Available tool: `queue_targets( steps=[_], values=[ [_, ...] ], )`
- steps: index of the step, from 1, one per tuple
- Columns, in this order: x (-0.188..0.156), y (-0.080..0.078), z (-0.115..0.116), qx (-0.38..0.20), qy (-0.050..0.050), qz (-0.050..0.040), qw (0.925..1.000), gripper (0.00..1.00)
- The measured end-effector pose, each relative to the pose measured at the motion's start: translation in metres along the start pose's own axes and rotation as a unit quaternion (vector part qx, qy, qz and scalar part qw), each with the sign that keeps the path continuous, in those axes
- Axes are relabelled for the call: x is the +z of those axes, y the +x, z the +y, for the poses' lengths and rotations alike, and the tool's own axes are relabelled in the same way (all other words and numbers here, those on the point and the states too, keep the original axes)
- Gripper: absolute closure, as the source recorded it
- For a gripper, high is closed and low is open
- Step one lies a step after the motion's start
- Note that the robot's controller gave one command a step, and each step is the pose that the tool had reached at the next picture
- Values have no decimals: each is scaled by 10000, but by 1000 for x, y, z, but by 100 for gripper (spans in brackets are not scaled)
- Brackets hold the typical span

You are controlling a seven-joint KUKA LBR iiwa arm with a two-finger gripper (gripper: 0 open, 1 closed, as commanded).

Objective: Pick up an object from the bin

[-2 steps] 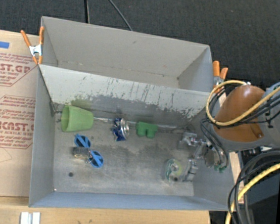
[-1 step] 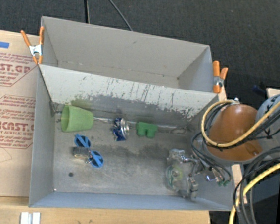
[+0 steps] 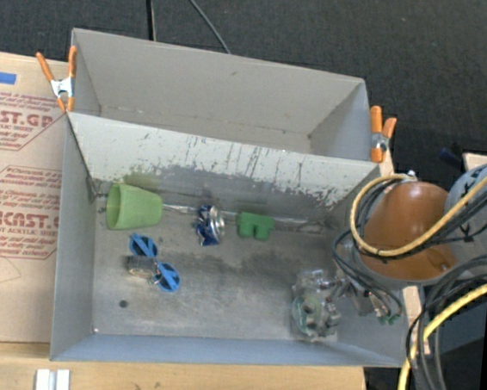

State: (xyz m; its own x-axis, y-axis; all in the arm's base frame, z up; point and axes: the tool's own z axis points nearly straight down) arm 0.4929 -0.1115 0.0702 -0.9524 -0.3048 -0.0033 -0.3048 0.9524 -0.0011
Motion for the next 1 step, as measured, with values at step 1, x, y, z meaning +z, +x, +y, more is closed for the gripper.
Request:
queue_targets(
  steps=[1],
  values=[
    [-126, -14, 22, -322, 12, -22, 9995, 100]
  ],
)
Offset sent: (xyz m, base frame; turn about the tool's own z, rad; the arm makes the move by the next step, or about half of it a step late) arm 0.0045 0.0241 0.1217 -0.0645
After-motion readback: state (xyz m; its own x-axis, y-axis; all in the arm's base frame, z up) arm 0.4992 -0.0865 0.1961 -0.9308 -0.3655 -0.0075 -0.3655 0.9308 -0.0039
